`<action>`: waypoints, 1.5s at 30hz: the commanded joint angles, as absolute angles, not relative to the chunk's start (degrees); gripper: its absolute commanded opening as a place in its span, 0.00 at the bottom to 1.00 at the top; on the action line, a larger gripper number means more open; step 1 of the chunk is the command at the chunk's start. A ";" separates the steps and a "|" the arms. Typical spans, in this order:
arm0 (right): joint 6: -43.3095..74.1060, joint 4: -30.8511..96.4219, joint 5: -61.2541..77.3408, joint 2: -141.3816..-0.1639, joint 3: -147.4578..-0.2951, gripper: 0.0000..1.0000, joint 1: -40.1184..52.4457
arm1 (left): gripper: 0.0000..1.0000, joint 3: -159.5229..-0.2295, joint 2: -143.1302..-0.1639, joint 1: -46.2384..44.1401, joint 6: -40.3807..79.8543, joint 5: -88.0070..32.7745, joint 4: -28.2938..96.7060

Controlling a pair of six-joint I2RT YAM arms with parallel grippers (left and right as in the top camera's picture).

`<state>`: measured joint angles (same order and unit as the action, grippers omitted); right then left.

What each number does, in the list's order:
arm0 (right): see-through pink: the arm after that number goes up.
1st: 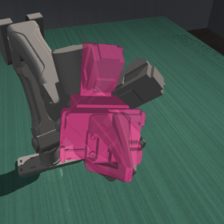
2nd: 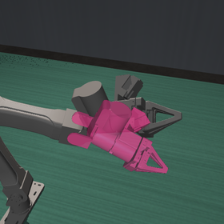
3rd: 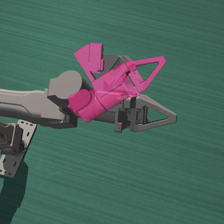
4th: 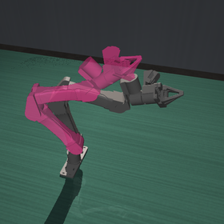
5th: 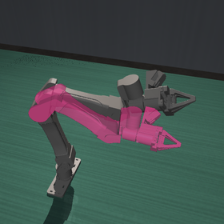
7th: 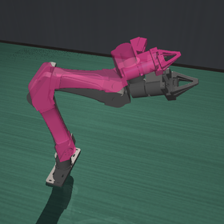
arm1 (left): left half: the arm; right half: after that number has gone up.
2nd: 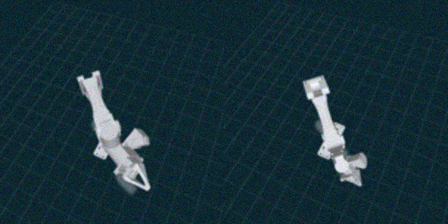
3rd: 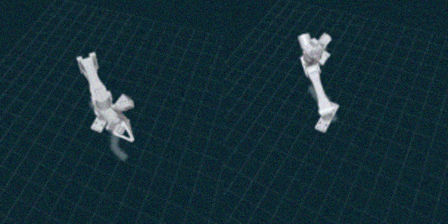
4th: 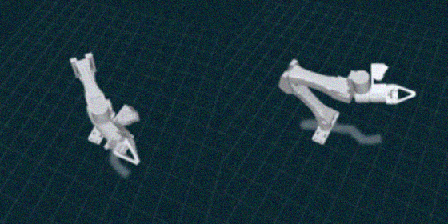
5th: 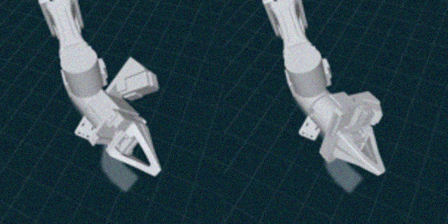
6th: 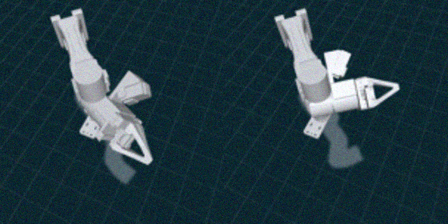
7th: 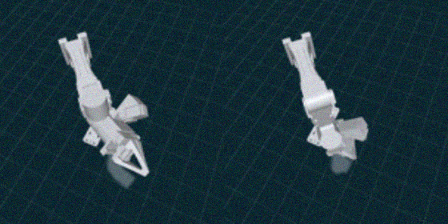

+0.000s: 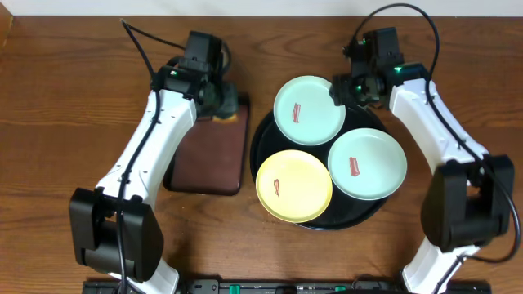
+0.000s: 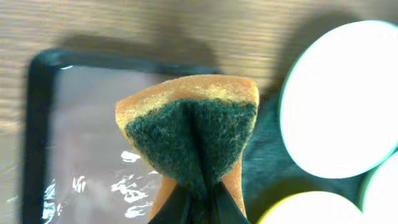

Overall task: Clean dirty plates on tray and stack at the side
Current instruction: 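Lift the sponge with left gripper over the top green plate, then scrub the top green plate with the sponge while right gripper holds rim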

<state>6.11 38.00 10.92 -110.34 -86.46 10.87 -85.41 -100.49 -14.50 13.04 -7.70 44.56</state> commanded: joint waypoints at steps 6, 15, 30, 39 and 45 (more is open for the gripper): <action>6.17 37.45 17.56 -118.43 -86.50 0.44 7.55 | 0.07 -86.59 -100.16 -18.85 16.88 -13.02 37.50; 7.33 38.37 17.41 -121.16 -86.48 0.06 7.60 | 0.07 -86.59 -101.97 -22.59 18.37 -12.62 34.30; 9.61 42.15 8.12 -121.05 -86.48 0.24 10.83 | 0.08 -86.59 -109.30 -27.92 18.35 -12.43 28.58; 9.85 38.13 8.14 -121.23 -86.43 0.01 10.92 | 0.08 -86.59 -109.32 -28.12 18.35 -12.40 27.70; 9.82 37.52 8.16 -121.43 -85.10 0.21 10.81 | 0.08 -86.59 -110.59 -28.12 18.39 -12.43 26.87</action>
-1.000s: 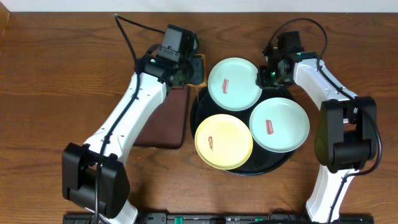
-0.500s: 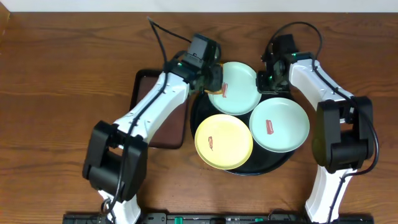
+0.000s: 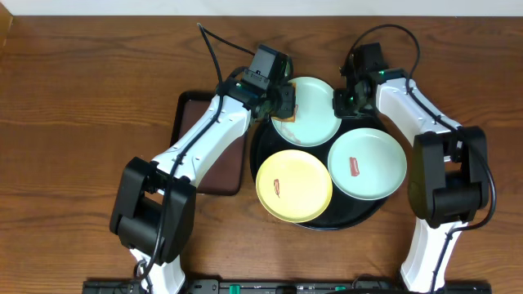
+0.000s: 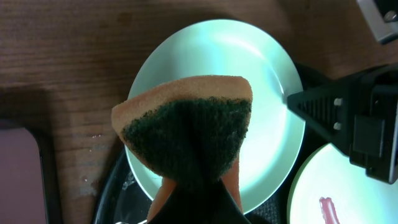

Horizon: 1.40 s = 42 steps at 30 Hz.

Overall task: Clean dirty plates on tray and stack at the side
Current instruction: 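Scrub the top green plate with the sponge while right gripper holds rim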

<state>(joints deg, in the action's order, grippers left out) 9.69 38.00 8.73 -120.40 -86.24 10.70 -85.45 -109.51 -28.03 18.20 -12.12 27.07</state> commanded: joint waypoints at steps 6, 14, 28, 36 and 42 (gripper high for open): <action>9.82 36.27 8.14 -121.64 -84.88 0.11 10.76 | 0.08 -86.59 -111.18 -28.12 19.22 -12.45 26.83; 9.82 35.22 8.19 -122.06 -84.84 0.07 10.79 | 0.08 -86.59 -111.20 -28.12 19.22 -12.43 26.13; 6.44 41.93 3.84 -121.75 -84.64 0.01 10.96 | 0.08 -86.59 -113.78 -30.02 20.03 -12.36 21.34; 3.51 43.42 2.79 -119.83 -84.66 0.01 10.96 | 0.08 -86.59 -119.28 -31.92 22.98 -12.45 19.27; 2.85 44.18 2.81 -119.04 -84.66 0.01 10.98 | 0.08 -86.59 -121.32 -31.92 27.07 -13.04 16.23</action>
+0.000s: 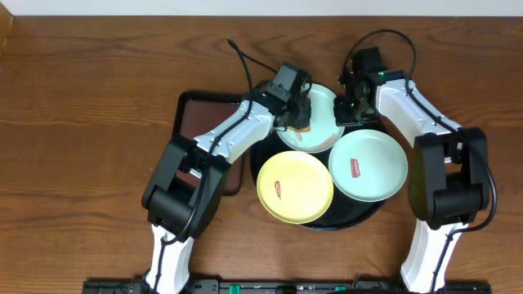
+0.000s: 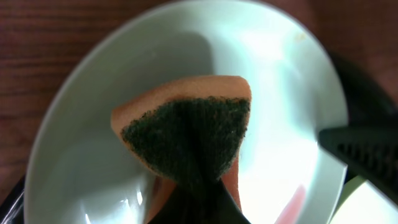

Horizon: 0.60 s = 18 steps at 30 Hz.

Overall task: Clean dirty plates on tray and stack at the side
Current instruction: 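Scrub the top green plate with the sponge while right gripper holds rim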

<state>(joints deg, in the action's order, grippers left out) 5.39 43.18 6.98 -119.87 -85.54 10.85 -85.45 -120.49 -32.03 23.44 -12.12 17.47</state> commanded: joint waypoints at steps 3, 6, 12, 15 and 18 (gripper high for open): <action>2.87 44.60 2.81 -119.04 -84.66 0.01 10.98 | 0.08 -86.59 -122.93 -31.77 28.18 -12.67 17.52; 2.66 44.80 2.81 -119.04 -84.66 0.01 10.98 | 0.08 -86.59 -124.22 -31.22 27.88 -8.88 21.52; 2.66 45.32 2.81 -119.04 -84.66 0.01 10.98 | 0.07 -87.26 -124.75 -30.83 25.61 -2.55 27.55; 2.63 45.25 2.81 -119.04 -84.66 0.01 10.98 | 0.07 -87.26 -124.73 -30.81 25.96 1.30 31.03; 2.63 45.30 2.81 -119.04 -84.66 0.01 10.98 | 0.08 -87.29 -124.73 -30.76 28.49 3.99 33.19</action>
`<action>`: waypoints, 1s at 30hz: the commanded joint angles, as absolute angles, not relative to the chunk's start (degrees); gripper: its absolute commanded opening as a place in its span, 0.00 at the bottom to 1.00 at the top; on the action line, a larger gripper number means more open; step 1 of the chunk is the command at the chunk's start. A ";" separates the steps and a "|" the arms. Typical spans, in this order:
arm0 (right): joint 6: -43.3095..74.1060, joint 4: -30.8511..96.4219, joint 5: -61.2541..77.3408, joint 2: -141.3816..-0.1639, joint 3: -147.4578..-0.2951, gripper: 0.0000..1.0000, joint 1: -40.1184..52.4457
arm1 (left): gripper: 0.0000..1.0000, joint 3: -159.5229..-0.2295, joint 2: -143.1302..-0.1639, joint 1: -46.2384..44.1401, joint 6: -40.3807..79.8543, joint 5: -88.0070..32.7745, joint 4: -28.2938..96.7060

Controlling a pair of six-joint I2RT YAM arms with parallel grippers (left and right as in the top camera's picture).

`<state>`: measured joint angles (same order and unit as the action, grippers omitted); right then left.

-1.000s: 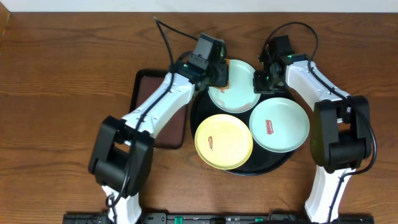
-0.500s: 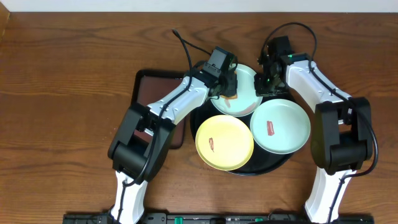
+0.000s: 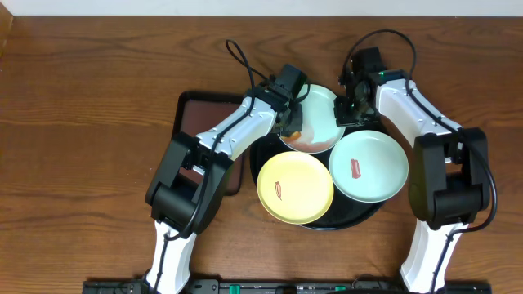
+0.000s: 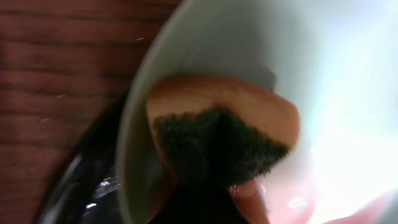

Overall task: Clean dirty plates on tray and stack at the side
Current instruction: 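Scrub the top green plate with the sponge while right gripper holds rim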

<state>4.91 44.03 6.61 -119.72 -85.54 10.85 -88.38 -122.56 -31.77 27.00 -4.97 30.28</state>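
Note:
A mint plate (image 3: 320, 114) lies at the back of the round black tray (image 3: 327, 225), with a reddish smear near its front edge. My left gripper (image 3: 294, 124) is shut on an orange sponge (image 4: 217, 124) with a green scouring face, pressed inside the plate (image 4: 323, 74) near its left rim. Its jaws (image 4: 205, 202) are dark and mostly hidden behind the sponge. My right gripper (image 3: 347, 104) sits on the plate's right rim and seems to grip it. A yellow plate (image 3: 294, 186) and a second mint plate (image 3: 368, 165) each carry a red stain.
A brown rectangular tray (image 3: 192, 122) lies left of the round tray, partly under my left arm. The black tray's wet surface (image 4: 81, 180) shows beside the plate's left rim. Bare wooden table (image 3: 82, 122) surrounds both trays.
The sponge has shifted from the plate's middle to its left side, close to the rim. A reddish smear now shows at the plate's front edge. My right gripper stays at the right rim.
My left gripper first held the sponge over the brown tray while my right gripper rested at the back mint plate's rim. Then the sponge hung above that plate, whose red stain was covered. Later it was down in the plate's middle, and now at its left side.

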 commanded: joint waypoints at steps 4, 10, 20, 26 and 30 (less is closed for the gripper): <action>2.68 45.43 2.81 -119.04 -84.66 0.01 10.98 | 0.07 -87.26 -124.75 -31.11 31.16 1.69 30.11; 2.66 45.93 2.81 -119.04 -84.66 0.01 10.98 | 0.08 -87.26 -124.86 -33.01 35.40 -6.22 19.81; 2.66 45.95 2.83 -119.04 -84.66 0.01 10.98 | 0.08 -87.26 -126.98 -34.06 36.03 -10.90 9.45; 2.66 46.11 2.83 -119.04 -84.66 0.01 11.16 | 0.08 -87.26 -127.04 -31.00 32.27 -6.13 8.21; 2.66 46.11 2.83 -119.04 -84.66 0.01 11.46 | 0.08 -87.26 -127.04 -27.88 28.60 -4.01 11.60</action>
<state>4.86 45.21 4.97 -119.13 -85.52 11.16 -87.66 -125.69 -31.42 32.91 -9.30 9.78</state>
